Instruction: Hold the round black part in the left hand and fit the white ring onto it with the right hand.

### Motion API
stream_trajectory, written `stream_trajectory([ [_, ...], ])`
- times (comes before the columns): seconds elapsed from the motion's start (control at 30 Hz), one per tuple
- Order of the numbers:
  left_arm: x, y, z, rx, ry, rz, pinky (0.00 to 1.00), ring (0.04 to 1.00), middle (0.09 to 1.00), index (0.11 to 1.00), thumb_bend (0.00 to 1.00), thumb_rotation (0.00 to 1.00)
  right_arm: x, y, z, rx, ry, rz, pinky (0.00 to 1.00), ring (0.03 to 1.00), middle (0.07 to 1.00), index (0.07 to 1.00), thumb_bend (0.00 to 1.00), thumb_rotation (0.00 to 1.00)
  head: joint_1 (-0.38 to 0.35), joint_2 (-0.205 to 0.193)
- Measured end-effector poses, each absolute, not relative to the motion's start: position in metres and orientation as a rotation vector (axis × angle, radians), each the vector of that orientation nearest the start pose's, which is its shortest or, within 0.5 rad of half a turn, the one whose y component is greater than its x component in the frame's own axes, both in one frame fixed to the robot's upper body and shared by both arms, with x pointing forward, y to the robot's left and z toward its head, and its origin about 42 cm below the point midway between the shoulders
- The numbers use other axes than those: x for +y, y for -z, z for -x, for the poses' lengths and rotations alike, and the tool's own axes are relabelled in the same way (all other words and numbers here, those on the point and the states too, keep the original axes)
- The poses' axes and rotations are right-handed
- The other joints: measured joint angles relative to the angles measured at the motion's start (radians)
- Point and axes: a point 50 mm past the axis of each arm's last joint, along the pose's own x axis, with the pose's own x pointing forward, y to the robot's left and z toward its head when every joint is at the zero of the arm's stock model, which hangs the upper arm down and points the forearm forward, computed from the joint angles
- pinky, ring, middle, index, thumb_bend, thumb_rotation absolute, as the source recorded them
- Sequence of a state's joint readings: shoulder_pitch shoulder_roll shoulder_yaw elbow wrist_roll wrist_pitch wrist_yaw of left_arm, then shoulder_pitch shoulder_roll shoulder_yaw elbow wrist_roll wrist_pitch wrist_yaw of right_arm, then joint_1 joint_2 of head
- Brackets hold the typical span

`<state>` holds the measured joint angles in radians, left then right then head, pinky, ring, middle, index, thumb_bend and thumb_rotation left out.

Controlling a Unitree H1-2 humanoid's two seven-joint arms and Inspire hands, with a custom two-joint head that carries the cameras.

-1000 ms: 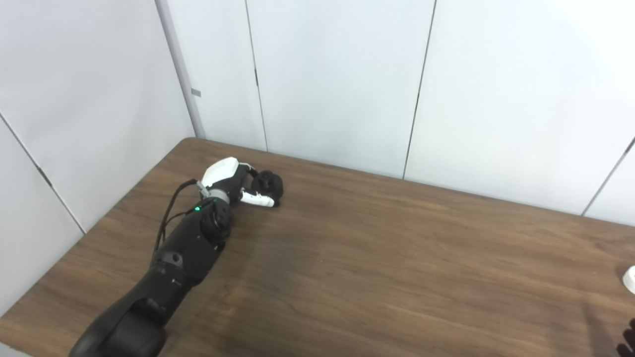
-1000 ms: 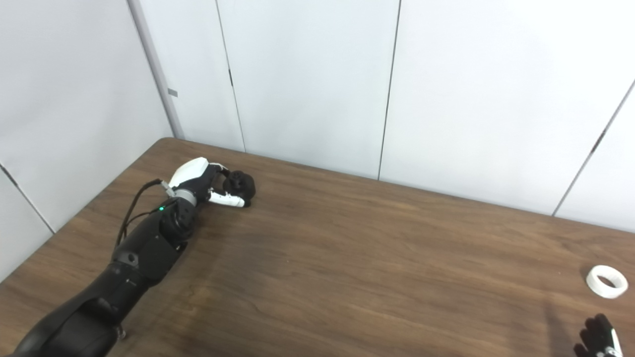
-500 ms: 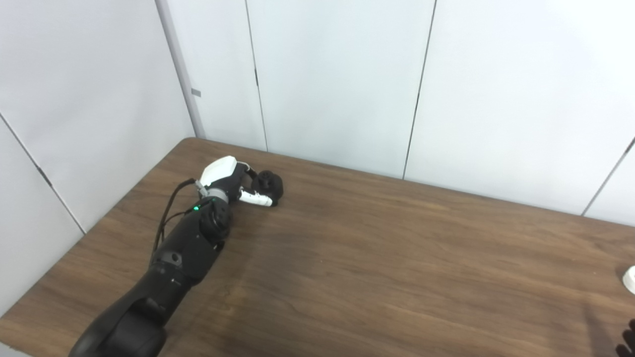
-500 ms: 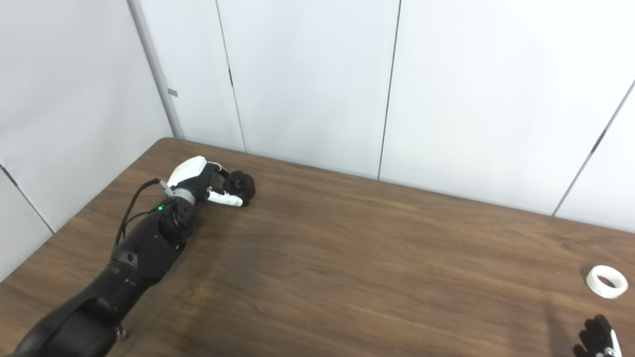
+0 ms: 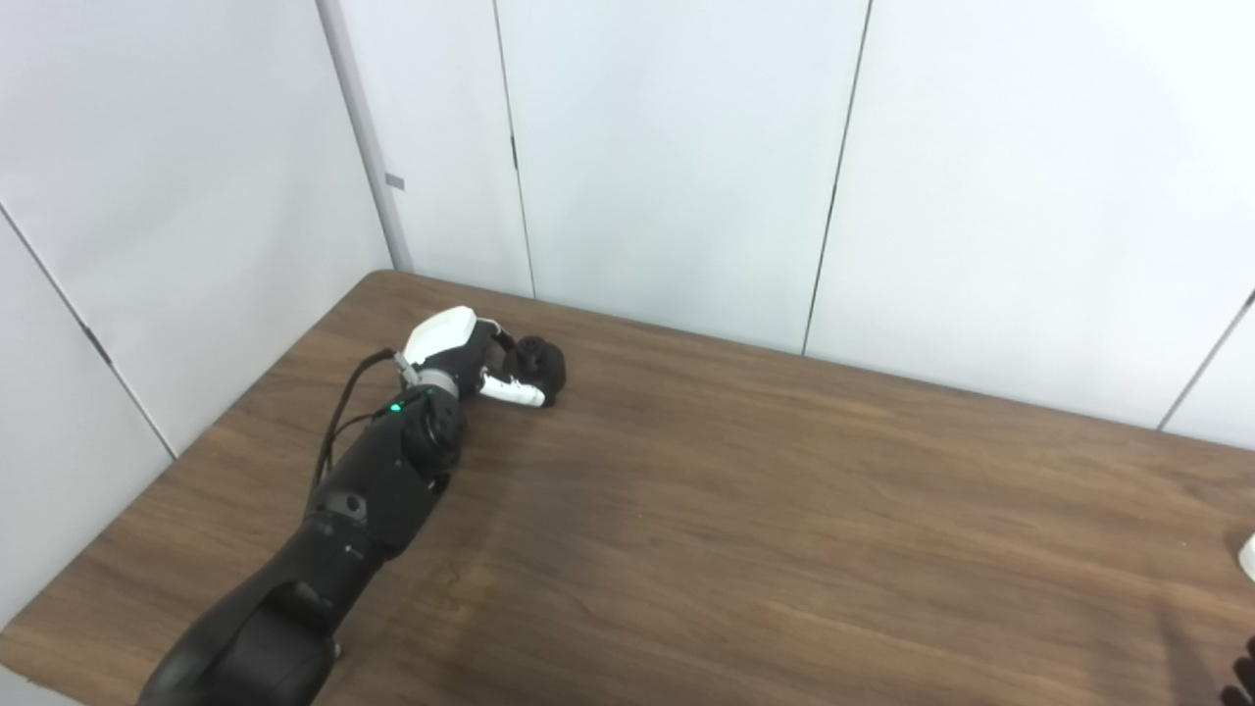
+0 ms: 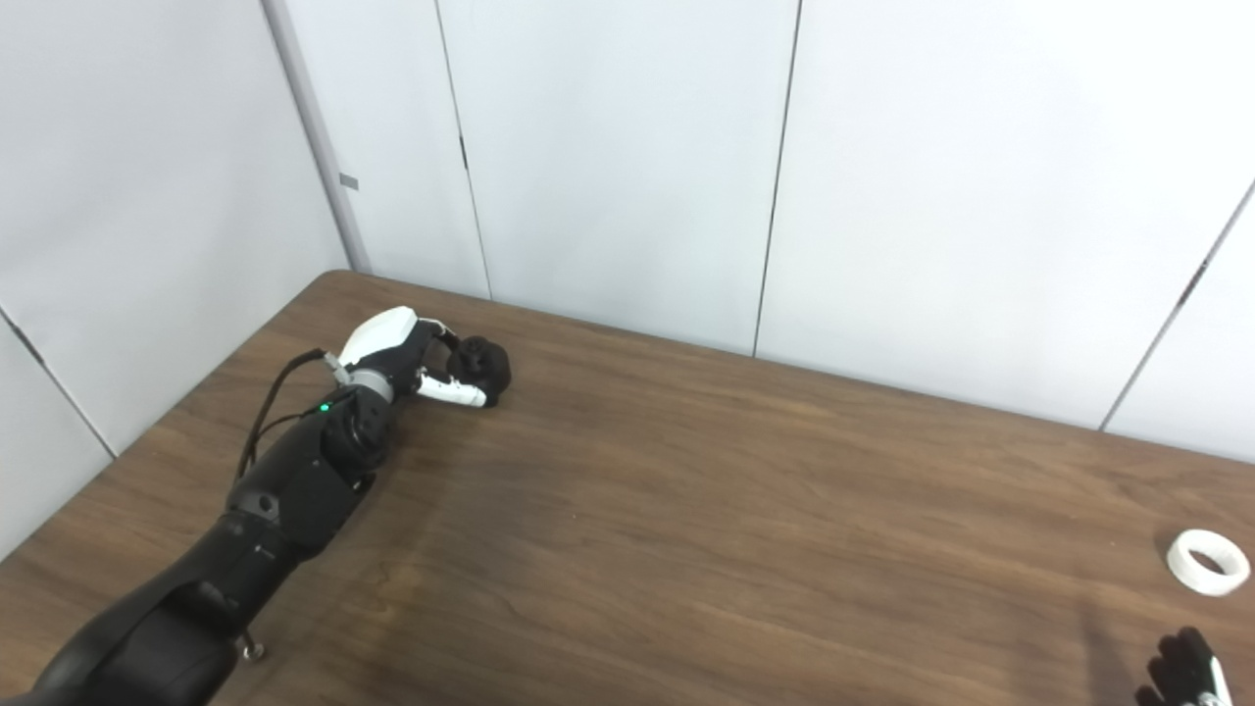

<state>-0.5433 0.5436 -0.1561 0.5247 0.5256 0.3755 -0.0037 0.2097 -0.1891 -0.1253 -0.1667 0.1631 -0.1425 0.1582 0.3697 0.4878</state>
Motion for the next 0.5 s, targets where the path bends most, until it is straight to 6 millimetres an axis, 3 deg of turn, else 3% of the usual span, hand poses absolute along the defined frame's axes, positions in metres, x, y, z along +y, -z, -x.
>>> stream_trajectory([
  [0.5, 0.398, -0.1788, -0.4445, 0.345, -0.213, -1.093, 1.0, 1.0, 0.931, 0.75, 0.85, 0.3, -0.3039, -0.1128, -0.211, -0.12, -0.018, 0.071, 1.0, 1.0, 1.0, 1.0, 0.62, 1.0, 0.0, 0.0],
])
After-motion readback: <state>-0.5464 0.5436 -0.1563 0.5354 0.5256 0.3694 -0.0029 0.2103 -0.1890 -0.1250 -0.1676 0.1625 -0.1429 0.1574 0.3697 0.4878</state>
